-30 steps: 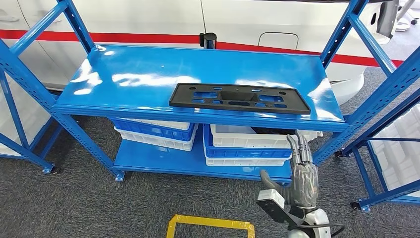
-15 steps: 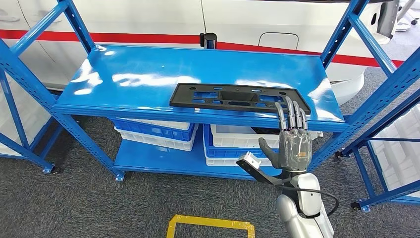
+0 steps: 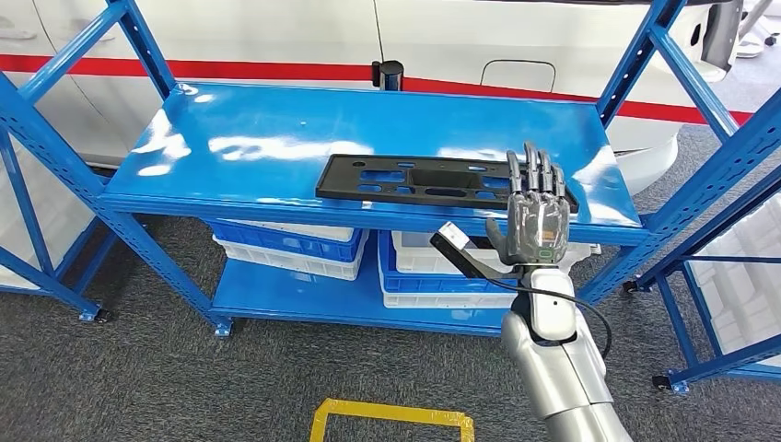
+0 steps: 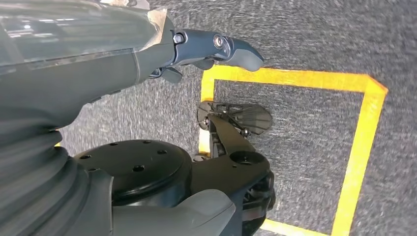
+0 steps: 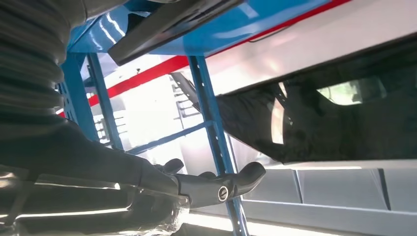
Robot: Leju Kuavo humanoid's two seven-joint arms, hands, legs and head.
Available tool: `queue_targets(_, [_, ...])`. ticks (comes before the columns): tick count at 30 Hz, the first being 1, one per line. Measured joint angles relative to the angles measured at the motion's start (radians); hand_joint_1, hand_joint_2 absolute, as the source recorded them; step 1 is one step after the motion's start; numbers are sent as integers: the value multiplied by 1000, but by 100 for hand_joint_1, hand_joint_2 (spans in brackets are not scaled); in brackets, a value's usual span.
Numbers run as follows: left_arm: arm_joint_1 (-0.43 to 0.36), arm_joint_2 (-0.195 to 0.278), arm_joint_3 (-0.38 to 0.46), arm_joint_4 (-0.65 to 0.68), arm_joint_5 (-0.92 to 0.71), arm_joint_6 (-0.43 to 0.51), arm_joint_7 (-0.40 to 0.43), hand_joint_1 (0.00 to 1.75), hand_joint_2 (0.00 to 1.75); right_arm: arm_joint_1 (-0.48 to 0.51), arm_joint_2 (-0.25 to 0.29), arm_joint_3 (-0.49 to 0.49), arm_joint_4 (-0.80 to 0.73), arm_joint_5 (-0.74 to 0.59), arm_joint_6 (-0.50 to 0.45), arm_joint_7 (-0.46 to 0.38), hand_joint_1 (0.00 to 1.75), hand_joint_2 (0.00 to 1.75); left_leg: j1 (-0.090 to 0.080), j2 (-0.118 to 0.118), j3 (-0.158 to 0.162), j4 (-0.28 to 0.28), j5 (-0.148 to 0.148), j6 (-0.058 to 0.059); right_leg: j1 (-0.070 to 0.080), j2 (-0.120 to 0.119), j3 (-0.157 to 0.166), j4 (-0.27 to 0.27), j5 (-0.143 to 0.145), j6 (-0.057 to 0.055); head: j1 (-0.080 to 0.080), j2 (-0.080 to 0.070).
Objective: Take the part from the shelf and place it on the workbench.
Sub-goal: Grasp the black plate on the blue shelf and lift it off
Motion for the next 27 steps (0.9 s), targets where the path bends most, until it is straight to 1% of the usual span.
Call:
queue_targets(5, [-1, 6, -21, 0, -18, -23, 3, 0, 175, -23, 8, 2, 66, 12, 21, 32, 0, 175, 0, 0, 0, 0, 0, 0, 1, 0, 0, 0, 0, 0, 0, 0])
queue_targets(18, [-2, 13, -35, 0, -26, -28, 3, 0, 175, -42, 35, 33, 158, 13, 39, 36, 0, 175, 0, 0, -1, 0, 0, 0, 2, 0, 0, 0, 0, 0, 0, 0])
queue_targets(22, [-3, 13, -41, 0, -26, -30, 5, 0, 175, -61, 57, 60, 189, 13, 56, 42, 0, 175, 0, 0, -1, 0, 0, 0, 2, 0, 0, 0, 0, 0, 0, 0])
queue_targets(27, [-3, 13, -41, 0, -25, -30, 8, 0, 175, -109, 99, 84, 241, 13, 78, 41, 0, 175, 0, 0, -1, 0, 0, 0, 3, 0, 0, 0, 0, 0, 0, 0])
